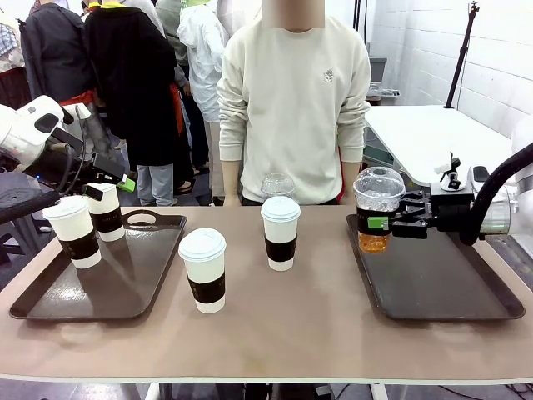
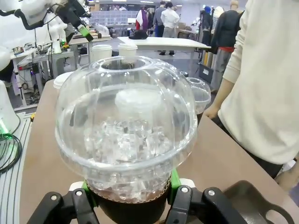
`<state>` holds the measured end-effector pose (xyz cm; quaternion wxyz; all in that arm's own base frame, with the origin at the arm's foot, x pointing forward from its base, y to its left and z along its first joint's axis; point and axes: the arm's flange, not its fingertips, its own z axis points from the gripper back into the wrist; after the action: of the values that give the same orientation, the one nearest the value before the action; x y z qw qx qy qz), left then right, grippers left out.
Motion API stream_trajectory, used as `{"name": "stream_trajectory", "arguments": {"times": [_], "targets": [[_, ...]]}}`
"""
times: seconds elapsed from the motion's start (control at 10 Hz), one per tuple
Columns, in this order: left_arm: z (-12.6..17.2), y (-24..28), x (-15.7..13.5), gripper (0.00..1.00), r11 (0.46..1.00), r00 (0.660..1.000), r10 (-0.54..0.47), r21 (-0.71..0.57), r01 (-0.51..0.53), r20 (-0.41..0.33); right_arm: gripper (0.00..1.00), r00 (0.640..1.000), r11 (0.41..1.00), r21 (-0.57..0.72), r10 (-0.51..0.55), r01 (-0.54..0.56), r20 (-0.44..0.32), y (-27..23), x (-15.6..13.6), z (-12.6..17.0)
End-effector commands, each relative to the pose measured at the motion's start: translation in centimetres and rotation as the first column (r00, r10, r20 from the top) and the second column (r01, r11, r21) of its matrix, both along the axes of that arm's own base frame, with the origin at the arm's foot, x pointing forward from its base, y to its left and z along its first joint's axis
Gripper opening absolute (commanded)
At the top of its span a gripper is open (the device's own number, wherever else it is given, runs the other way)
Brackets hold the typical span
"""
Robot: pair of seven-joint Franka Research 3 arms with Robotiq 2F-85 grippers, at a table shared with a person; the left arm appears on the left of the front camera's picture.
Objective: Distribute the coffee onto the tray.
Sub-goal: Pick up one iced Americano and place it on the right Handle tray.
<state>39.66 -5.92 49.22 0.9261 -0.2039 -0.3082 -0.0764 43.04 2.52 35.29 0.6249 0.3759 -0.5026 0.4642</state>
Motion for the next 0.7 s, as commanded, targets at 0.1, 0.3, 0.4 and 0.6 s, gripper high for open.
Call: {"name": "stream_trajectory", "arguments": {"times": [0.1, 0.3, 0.4, 0.6], "targets": [[-0.03, 0.07, -0.01, 1.0, 1.0, 1.0, 0.007, -0.006, -0.007, 0.001, 0.64, 1.0, 1.0, 0.001, 0.0, 0.0, 0.001, 0.04, -0.09, 0.01], [-0.03, 0.07, -0.01, 1.0, 1.0, 1.0, 0.007, -0.006, -0.007, 0.001, 0.64, 1.0, 1.0, 0.001, 0.0, 0.0, 0.001, 0.04, -0.09, 0.01], [-0.03, 0.07, -0.01, 1.0, 1.0, 1.0, 0.007, -0.006, -0.007, 0.001, 0.64, 1.0, 1.0, 0.001, 0.0, 0.0, 0.001, 0.04, -0.09, 0.01], [-0.03, 0.07, -0.01, 1.0, 1.0, 1.0, 0.007, -0.006, -0.007, 0.001, 0.64, 1.0, 1.0, 0.001, 0.0, 0.0, 0.001, 0.04, -0.09, 0.01]]}}
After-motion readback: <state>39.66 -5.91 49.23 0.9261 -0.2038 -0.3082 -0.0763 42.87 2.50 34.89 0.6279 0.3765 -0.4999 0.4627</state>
